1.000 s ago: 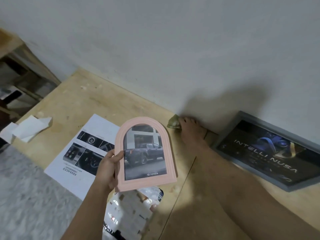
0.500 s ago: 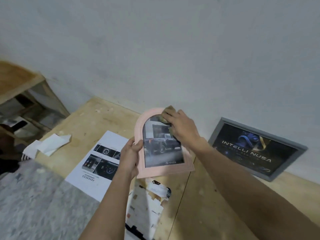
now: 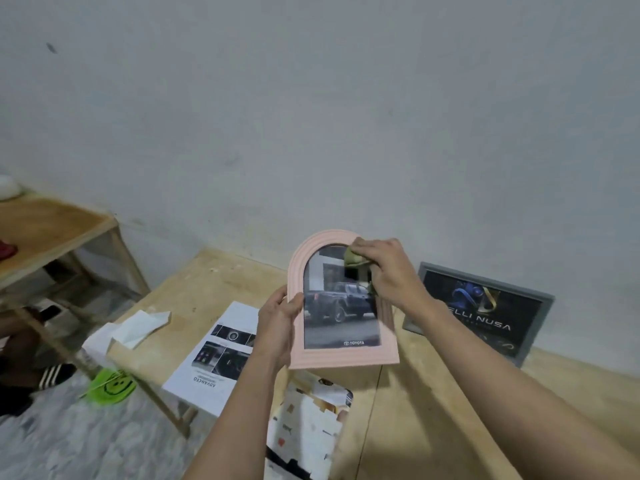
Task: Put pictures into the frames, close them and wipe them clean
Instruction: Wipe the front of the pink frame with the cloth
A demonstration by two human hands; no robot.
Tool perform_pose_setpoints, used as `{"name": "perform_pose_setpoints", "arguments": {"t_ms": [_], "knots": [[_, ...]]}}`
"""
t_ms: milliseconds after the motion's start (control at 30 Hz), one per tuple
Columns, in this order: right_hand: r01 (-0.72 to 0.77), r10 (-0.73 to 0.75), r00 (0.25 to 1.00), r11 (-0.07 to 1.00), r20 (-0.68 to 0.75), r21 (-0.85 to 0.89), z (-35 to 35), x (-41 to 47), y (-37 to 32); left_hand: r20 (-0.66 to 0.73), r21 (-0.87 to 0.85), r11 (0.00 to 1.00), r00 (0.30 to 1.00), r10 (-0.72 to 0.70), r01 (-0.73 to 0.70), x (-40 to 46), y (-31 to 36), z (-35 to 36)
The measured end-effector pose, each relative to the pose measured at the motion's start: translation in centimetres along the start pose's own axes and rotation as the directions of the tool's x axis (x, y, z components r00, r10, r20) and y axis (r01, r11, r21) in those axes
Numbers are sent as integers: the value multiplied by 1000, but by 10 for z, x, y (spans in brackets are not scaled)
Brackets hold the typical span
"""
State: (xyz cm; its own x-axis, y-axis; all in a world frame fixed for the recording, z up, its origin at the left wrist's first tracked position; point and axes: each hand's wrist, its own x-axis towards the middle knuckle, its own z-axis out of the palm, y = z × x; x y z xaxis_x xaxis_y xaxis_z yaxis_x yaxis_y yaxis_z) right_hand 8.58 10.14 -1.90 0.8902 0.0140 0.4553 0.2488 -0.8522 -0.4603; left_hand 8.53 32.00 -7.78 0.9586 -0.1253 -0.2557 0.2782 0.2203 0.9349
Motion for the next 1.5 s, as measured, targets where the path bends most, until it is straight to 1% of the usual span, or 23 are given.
{"name": "perform_pose_setpoints", "arguments": {"t_ms": [100,233,300,367,433,467,500,567,633,667,733,833,900,967,1033,1067,1100,1167,1200,1267,1367,1433,1500], "knots": [[52,-51,999,995,21,-81,3,11,-18,42,-31,999,998,39,-38,-9,13,10],[139,-134,962,990,239,-8,22,-44,-27,-32,-77,996,999,41,-44,-11,16,-5],[29,-64,919,995,390,94,16,-68,-35,-71,-86,996,997,6,-12,-14,7,-18],[-148,51,792,983,608,110,4,-77,-38,-110,-96,995,994,-22,11,-16,-4,-27],[-259,136,706,963,695,75,-9,-68,-37,-122,-82,997,992,-20,10,-15,-12,-29],[-282,147,736,954,661,102,-15,-60,-38,-109,-67,998,994,-14,7,-14,-14,-28],[-293,162,810,944,563,150,-19,-49,-39,-80,-49,999,997,-5,2,-16,-13,-24],[-281,217,937,933,272,227,-22,-24,-35,-13,-45,999,1000,2,-2,-19,-8,-13],[-187,183,982,973,47,135,-21,-3,-38,53,-68,998,999,9,-6,-23,-2,2],[-95,93,995,992,20,79,-17,0,-43,74,-87,996,997,16,-10,-23,0,8],[65,-68,997,995,44,69,0,-8,-51,59,-145,989,998,38,-29,-23,5,17],[86,-117,964,987,239,135,19,-44,-63,4,-261,965,1000,21,-19,-15,13,10],[65,-135,917,979,374,194,26,-68,-61,-45,-212,977,999,24,-33,-10,15,-2],[-114,-45,833,962,552,250,19,-81,-56,-78,-114,992,996,45,-54,-9,12,-10],[-363,92,755,883,649,297,0,-80,-53,-71,-81,996,997,38,-43,-10,8,-13],[-437,144,755,838,640,327,-10,-74,-54,-68,-79,996,997,28,-34,-9,6,-15],[-471,198,802,790,564,392,-17,-67,-56,-58,-87,996,998,18,-23,-10,6,-16],[-429,339,903,738,263,521,-28,-43,-57,-13,-139,990,1000,9,-11,-10,7,-16],[-370,360,924,754,130,543,-26,-31,-57,20,-151,989,1000,5,-2,-10,9,-13],[-240,262,965,894,-8,380,-12,-9,-61,78,-164,986,997,16,-3,-11,13,-2],[-5,-9,997,986,81,167,22,-10,-72,74,-224,975,997,28,-11,-9,23,10],[30,-69,982,975,176,220,36,-28,-82,38,-319,947,999,-8,20,-1,28,2],[25,-121,938,958,324,285,47,-51,-83,-16,-318,948,1000,-16,10,6,31,-15]]}}
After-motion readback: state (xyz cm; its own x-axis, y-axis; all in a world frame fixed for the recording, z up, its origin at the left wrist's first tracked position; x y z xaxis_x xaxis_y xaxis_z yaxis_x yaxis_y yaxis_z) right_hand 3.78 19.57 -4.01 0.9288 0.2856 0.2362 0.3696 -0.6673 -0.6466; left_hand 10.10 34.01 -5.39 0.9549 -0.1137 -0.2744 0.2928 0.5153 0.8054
